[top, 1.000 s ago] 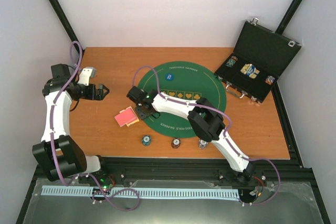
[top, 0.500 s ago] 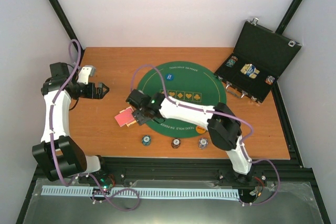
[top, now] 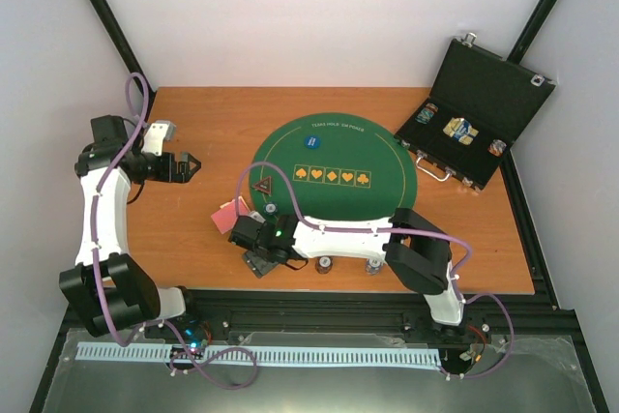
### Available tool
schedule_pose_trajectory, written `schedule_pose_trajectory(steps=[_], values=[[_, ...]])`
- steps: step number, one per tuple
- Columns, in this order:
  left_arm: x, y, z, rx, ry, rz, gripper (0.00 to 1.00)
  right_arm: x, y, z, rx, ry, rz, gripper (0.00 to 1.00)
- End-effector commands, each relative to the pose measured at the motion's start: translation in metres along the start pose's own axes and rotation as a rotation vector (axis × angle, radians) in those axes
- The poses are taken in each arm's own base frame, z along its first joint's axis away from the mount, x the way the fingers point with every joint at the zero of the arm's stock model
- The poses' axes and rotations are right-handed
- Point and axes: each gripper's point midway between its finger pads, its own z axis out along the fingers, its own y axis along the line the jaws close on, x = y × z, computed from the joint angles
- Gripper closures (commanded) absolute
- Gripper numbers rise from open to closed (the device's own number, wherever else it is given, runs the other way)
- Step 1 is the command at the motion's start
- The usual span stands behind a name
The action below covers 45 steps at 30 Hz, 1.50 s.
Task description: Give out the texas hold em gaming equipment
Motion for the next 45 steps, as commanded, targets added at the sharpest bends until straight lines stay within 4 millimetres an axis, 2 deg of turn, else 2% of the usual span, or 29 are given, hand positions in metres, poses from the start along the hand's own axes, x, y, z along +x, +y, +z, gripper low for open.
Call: schedule_pose_trajectory(steps=[1,36,42,45], values=[[0.001,-0.005,-0.009,0.003,-0.01,-0.001,0.0,-0.001,0.012,-0.002,-0.026,-0.028,0.019,0.23],[-0.01,-0.015,-0.026,0.003,-0.044,0.029,0.0,0.01,0.006,0.022,0.014,0.0,-0.001,0.43],[-0.009,-0.014,-0.024,0.004,-0.039,0.027,0.0,0.006,0.006,0.018,0.012,-0.014,0.002,0.62],[-0.009,-0.014,-0.024,0.004,-0.037,0.025,0.0,0.003,0.007,0.014,0.009,-0.021,-0.001,0.64]])
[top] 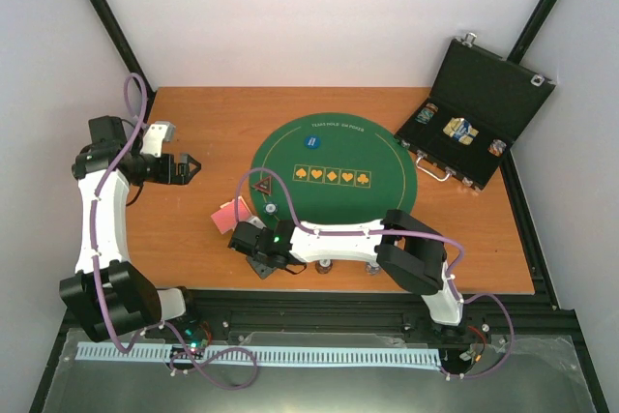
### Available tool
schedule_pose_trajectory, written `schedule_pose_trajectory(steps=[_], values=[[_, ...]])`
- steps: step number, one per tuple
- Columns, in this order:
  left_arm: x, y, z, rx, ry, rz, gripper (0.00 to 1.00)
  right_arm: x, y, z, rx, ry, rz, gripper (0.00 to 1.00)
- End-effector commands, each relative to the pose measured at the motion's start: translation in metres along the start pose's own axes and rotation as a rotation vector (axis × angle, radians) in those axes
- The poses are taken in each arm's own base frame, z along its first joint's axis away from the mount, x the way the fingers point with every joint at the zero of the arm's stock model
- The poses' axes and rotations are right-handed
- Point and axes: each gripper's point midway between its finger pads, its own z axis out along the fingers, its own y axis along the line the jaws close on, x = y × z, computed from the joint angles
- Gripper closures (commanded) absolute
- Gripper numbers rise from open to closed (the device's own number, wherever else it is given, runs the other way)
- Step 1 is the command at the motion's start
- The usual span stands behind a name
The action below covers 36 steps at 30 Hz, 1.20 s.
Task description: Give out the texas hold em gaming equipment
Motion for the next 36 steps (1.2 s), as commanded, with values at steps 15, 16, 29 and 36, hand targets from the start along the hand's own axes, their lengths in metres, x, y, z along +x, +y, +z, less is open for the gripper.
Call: schedule_pose_trajectory(steps=[15,16,29,36], values=[[-0.011,0.001,-0.007,-0.002,-0.023,0.011,0.0,-0.041,-0.019,-0.057,0.012,-0.092,0.005,0.65],[-0.011,0.002,-0.006,-0.004,-0.018,0.007,0.0,-0.046,-0.027,-0.06,0.017,-0.098,0.016,0.65],[-0.007,0.008,0.005,0.009,0.006,-0.008,0.0,-0.13,-0.216,-0.061,0.163,-0.171,0.245,0.66],[-0.006,0.01,0.014,0.028,0.012,-0.013,0.0,-0.165,-0.297,-0.023,0.224,-0.164,0.331,0.66]])
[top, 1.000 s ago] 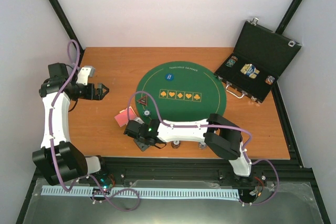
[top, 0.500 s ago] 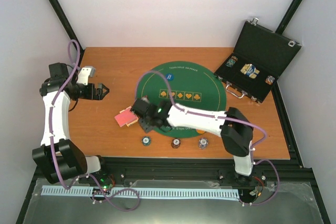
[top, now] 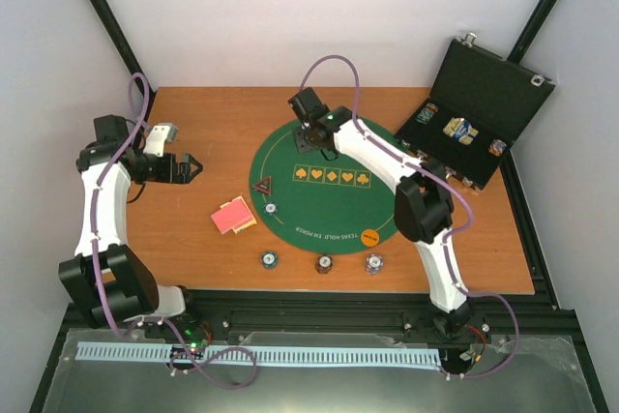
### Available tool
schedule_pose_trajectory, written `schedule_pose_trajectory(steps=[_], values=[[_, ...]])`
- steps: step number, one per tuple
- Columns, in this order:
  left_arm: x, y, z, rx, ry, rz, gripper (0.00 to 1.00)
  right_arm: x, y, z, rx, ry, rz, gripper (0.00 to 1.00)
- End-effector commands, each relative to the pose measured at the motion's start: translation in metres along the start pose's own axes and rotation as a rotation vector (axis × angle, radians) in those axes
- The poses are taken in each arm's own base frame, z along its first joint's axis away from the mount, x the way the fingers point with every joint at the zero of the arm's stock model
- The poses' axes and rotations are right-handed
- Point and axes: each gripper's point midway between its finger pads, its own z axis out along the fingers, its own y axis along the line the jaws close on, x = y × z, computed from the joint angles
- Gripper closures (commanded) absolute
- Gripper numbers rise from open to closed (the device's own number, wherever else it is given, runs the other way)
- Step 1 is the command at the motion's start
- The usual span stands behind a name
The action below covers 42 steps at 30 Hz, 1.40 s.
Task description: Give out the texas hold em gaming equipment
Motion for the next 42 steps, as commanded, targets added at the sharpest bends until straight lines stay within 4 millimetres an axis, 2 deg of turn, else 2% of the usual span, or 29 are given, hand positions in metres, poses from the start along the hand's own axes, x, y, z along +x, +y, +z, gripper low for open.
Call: schedule_pose_trajectory(steps=[1,3,7,15,22,26,29,35,38,42], values=[[-0.012,0.001,-0.002,0.011,-0.035,0.019,0.0,-0.009,-0.031,0.04,0.032,0.048,0.01,0.66],[-0.011,0.002,0.0,0.018,-0.031,0.015,0.0,-0.014,-0.049,0.058,0.044,0.053,0.051,0.66],[-0.01,0.002,0.004,0.027,-0.03,0.012,0.0,-0.019,-0.069,0.085,0.062,0.061,0.094,0.66],[-0.012,-0.001,0.001,0.034,-0.043,0.027,0.0,0.005,-0.078,0.127,0.062,0.128,0.124,0.64],[-0.019,-0.014,-0.008,0.077,-0.081,0.017,0.0,0.012,-0.081,0.138,0.066,0.142,0.131,0.61],[-0.02,-0.013,-0.008,0.076,-0.078,0.012,0.0,0.011,-0.085,0.137,0.053,0.146,0.146,0.47],[-0.017,-0.012,-0.007,0.075,-0.07,0.006,0.0,0.003,-0.087,0.127,0.049,0.139,0.142,0.38],[-0.015,-0.014,-0.007,0.079,-0.061,-0.013,0.0,-0.022,-0.085,0.07,0.043,0.085,0.128,0.33],[-0.014,-0.011,-0.008,0.061,-0.054,-0.013,0.0,-0.02,-0.063,0.036,0.039,0.058,0.082,0.31],[-0.014,-0.01,-0.014,0.028,-0.056,-0.004,0.0,0.006,-0.012,-0.008,0.035,0.043,-0.002,0.3]])
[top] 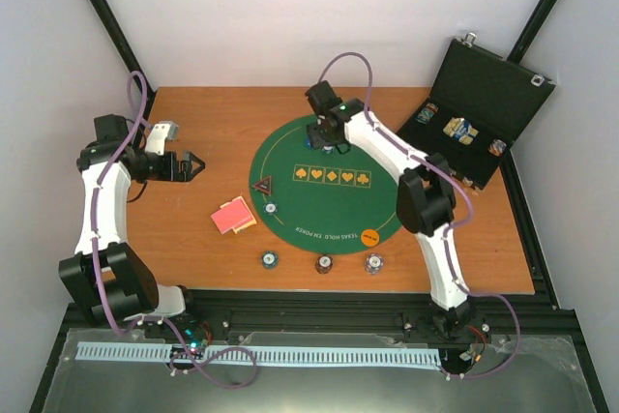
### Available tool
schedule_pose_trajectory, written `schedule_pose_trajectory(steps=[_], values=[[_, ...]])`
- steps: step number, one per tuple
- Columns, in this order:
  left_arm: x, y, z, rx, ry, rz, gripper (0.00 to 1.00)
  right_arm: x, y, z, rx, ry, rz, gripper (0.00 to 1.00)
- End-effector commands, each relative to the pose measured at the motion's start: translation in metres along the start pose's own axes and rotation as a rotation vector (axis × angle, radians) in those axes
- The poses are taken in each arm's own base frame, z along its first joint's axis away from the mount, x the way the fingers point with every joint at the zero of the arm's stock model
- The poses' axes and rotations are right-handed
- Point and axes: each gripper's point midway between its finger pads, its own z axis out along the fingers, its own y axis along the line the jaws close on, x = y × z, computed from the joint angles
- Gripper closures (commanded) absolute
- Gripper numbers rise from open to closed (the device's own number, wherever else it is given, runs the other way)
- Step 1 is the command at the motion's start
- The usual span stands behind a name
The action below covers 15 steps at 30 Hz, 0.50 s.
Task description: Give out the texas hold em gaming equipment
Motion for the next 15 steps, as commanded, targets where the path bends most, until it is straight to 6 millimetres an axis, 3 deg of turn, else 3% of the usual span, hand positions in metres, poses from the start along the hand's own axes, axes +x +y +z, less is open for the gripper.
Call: schedule_pose_trajectory(steps=[1,7,15], values=[[-0.007,-0.004,-0.019,-0.037,-0.032,0.008,0.0,0.029,0.074,-0.074,-0.036,-0.082,-0.12,0.3],[-0.003,-0.01,-0.02,-0.007,-0.025,-0.028,0.0,0.117,0.157,-0.123,-0.126,-0.101,-0.213,0.24],[0.001,-0.009,-0.02,-0.019,-0.012,-0.039,0.0,0.221,0.23,-0.134,-0.266,0.01,-0.318,0.13]])
